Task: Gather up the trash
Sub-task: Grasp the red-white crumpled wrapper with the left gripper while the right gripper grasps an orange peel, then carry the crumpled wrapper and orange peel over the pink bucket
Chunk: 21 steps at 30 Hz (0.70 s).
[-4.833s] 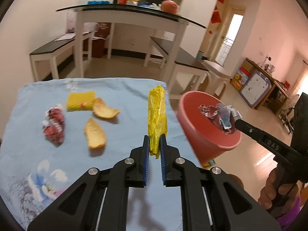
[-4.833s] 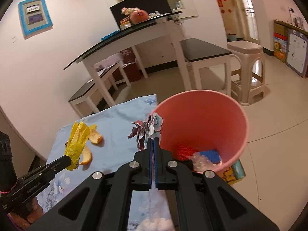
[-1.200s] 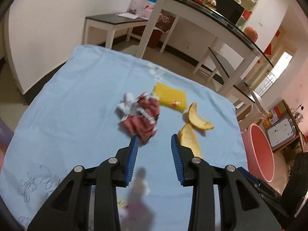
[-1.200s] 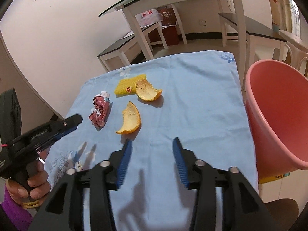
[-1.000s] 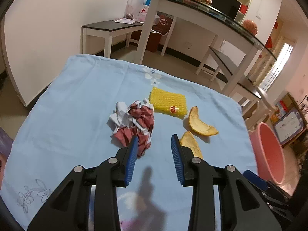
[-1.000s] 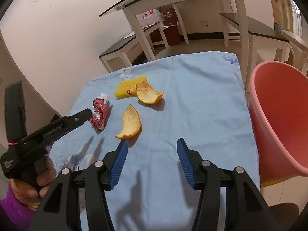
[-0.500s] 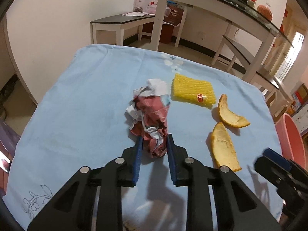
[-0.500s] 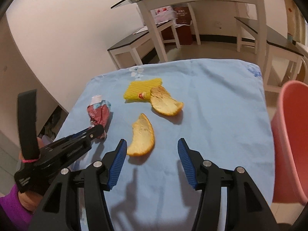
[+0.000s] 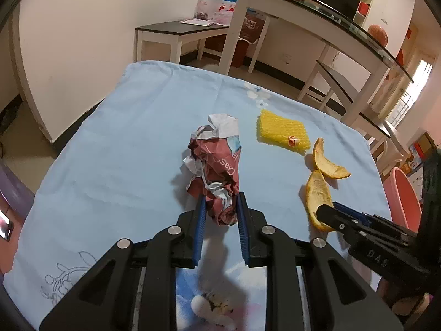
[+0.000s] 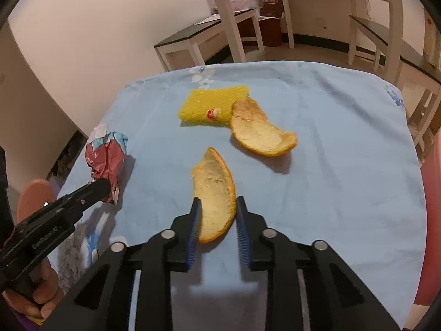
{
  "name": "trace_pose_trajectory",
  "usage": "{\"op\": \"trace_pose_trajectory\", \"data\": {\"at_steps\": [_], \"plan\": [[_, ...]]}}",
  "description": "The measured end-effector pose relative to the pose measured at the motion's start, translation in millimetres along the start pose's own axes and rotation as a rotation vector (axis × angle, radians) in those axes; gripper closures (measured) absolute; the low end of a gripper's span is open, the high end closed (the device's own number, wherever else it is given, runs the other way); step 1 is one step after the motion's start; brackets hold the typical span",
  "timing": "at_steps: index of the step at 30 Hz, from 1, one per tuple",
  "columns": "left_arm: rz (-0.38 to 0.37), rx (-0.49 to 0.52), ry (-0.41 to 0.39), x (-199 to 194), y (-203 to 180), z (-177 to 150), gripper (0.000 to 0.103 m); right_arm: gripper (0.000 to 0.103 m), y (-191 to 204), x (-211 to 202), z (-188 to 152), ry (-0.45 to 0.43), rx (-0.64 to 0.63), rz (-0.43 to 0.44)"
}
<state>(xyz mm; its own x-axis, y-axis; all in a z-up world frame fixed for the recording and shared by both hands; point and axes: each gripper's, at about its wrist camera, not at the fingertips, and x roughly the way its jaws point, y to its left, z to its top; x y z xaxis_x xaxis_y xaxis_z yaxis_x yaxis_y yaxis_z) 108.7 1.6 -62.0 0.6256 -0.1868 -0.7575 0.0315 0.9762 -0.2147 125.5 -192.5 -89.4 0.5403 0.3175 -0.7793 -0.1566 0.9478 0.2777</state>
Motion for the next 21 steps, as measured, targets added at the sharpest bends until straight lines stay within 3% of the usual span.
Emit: {"op": "trace_pose_trajectory", "data": {"at_steps": [2,8,21], "plan": [[-0.003,-0.003,-0.002,-2.1,1.4,-0.9,0.081,0.092,4.8,0.7,-3.2,0.004,-0.014,-0.008],[-0.012,-0.003,-0.010,-10.1,4.6,-4.1,0.081,0.099,9.9,-7.0,-11.2,-0.015,-0.007,-0.009],[-0.078,0.053,-0.038,-38.8,-19.1,-14.2,0.081,0.099,1.6,-58.6,-40.1,-0.077,0.030,-0.018]]}}
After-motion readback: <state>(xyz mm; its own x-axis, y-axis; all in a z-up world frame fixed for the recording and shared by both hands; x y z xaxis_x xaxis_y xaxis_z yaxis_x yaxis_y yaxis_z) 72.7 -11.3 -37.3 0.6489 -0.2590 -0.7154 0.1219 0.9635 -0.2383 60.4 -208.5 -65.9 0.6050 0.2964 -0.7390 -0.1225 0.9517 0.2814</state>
